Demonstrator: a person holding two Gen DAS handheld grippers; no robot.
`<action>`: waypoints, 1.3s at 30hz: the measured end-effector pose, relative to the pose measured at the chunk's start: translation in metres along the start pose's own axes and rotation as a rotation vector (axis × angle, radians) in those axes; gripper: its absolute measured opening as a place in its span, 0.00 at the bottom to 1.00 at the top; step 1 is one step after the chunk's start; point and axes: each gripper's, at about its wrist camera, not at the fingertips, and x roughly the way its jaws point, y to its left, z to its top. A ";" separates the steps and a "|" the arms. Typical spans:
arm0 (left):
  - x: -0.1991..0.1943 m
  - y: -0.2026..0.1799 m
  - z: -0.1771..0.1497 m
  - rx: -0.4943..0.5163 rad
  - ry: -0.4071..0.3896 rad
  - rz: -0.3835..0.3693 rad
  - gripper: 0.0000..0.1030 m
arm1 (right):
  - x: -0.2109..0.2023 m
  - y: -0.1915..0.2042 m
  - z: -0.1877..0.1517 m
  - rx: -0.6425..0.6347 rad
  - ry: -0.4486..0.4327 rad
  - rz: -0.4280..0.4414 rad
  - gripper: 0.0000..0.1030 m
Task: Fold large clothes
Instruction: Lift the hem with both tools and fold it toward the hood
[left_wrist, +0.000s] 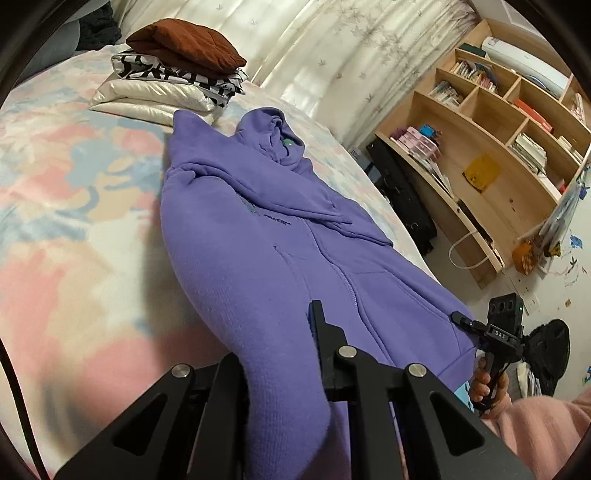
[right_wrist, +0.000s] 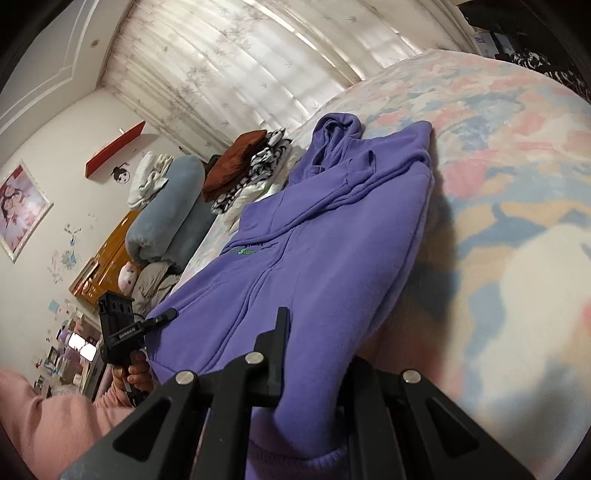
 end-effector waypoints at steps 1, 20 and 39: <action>-0.006 -0.001 -0.003 0.000 0.003 -0.001 0.08 | -0.003 0.003 -0.003 -0.004 0.006 0.000 0.07; 0.060 0.045 0.144 -0.290 -0.093 -0.076 0.30 | 0.043 -0.047 0.120 0.375 -0.128 0.124 0.14; 0.182 0.111 0.245 -0.111 -0.005 0.321 0.76 | 0.152 -0.125 0.232 0.335 -0.089 -0.184 0.79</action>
